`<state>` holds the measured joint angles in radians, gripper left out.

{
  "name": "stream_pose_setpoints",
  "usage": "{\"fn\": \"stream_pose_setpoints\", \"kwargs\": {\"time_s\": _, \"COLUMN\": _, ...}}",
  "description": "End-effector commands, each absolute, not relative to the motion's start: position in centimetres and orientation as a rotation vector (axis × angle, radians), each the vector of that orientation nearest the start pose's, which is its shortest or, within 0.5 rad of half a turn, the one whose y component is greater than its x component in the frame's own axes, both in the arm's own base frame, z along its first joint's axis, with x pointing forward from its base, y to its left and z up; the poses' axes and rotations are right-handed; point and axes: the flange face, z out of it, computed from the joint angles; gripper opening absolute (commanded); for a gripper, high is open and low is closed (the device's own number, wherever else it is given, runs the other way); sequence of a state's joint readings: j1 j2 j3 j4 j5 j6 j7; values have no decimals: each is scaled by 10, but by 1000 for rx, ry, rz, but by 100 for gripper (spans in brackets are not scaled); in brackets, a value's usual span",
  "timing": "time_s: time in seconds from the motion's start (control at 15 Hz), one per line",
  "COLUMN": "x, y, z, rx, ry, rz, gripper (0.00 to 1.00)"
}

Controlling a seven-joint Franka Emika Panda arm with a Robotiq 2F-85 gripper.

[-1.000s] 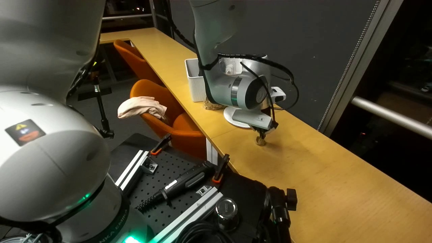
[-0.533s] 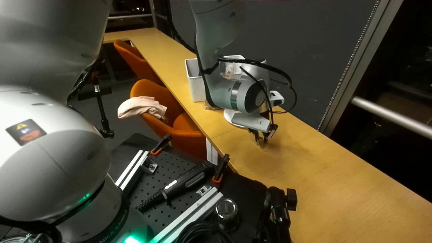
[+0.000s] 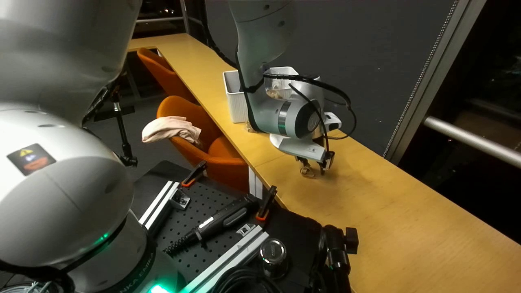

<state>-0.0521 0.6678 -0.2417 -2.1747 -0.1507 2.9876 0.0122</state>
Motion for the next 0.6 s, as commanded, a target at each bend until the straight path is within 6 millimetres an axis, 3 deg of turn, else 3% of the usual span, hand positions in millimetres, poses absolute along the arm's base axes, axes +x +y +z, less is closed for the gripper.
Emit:
{"fn": "stream_pose_setpoints", "kwargs": {"time_s": 0.0, "x": 545, "y": -155, "z": 98, "rx": -3318, "ry": 186, "rz": -216, "gripper": 39}}
{"fn": "stream_pose_setpoints", "kwargs": {"time_s": 0.33, "x": 544, "y": -143, "z": 106, "rx": -3321, "ry": 188, "rz": -191, "gripper": 1}}
{"fn": "stream_pose_setpoints", "kwargs": {"time_s": 0.53, "x": 543, "y": -142, "z": 107, "rx": -3337, "ry": 225, "rz": -163, "gripper": 0}}
